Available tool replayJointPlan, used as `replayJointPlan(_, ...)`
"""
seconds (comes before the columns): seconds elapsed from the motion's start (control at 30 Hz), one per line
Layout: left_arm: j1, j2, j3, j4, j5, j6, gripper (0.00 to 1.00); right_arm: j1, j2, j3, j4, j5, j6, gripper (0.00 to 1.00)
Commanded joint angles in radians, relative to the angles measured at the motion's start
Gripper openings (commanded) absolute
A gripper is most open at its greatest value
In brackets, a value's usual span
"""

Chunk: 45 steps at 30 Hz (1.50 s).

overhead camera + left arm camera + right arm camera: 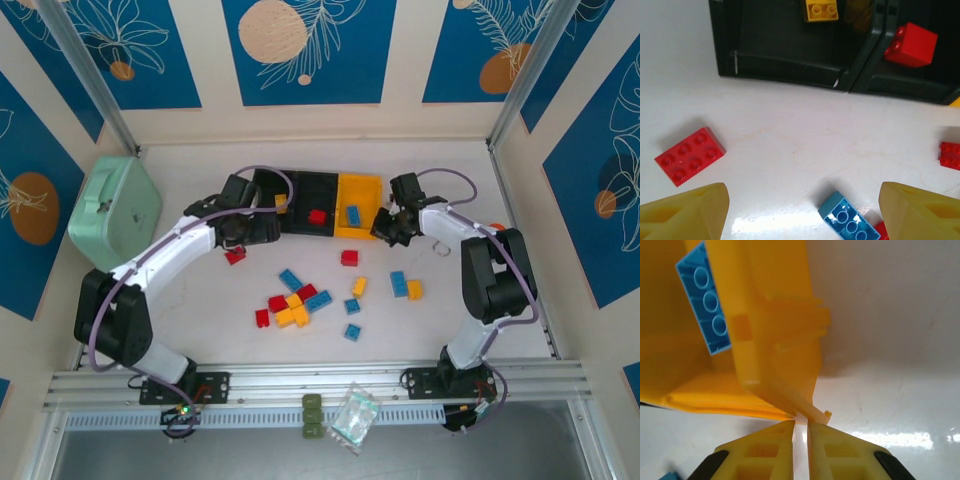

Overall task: Sort the legos into containers by color
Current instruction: Move the container to the top-center of the table, then pick up the lego from the center of the table.

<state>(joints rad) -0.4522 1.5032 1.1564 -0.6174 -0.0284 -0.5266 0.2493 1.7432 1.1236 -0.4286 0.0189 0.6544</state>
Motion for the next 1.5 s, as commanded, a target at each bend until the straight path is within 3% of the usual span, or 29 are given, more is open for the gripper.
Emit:
replayJointPlan(0.0, -0.003, -0.044, -0.032, -0.005, -0.024, -0.028, 0.78, -0.018, 0.029, 0.057, -0.009, 0.014, -0.018, 0.16)
replayJointPlan(0.37, -0.003, -0.069, -0.053, -0.014, -0.044, -0.04, 0.79, -0.027, 0.024, 0.086, -0.015, 0.021, -0.053, 0.17)
replayJointPlan(0.53, -0.005, -0.068, -0.053, 0.013, 0.001, -0.045, 0.79, -0.015, -0.022, 0.116, -0.051, 0.013, -0.089, 0.2)
replayJointPlan(0.83, -0.02, -0.156, -0.19, 0.166, 0.187, -0.017, 0.79, 0.137, -0.166, 0.056, -0.18, 0.056, -0.081, 0.51)
replayJointPlan(1.1, -0.02, -0.273, -0.376, 0.284, 0.301, -0.069, 0.8, 0.286, -0.054, 0.075, -0.232, 0.135, 0.0, 0.68)
replayJointPlan(1.3, -0.02, -0.295, -0.424, 0.277, 0.292, -0.083, 0.8, 0.319, 0.088, 0.14, -0.28, 0.201, 0.036, 0.71)
replayJointPlan(1.47, -0.02, -0.294, -0.431, 0.287, 0.286, -0.088, 0.8, 0.323, 0.148, 0.161, -0.263, 0.218, 0.038, 0.63)
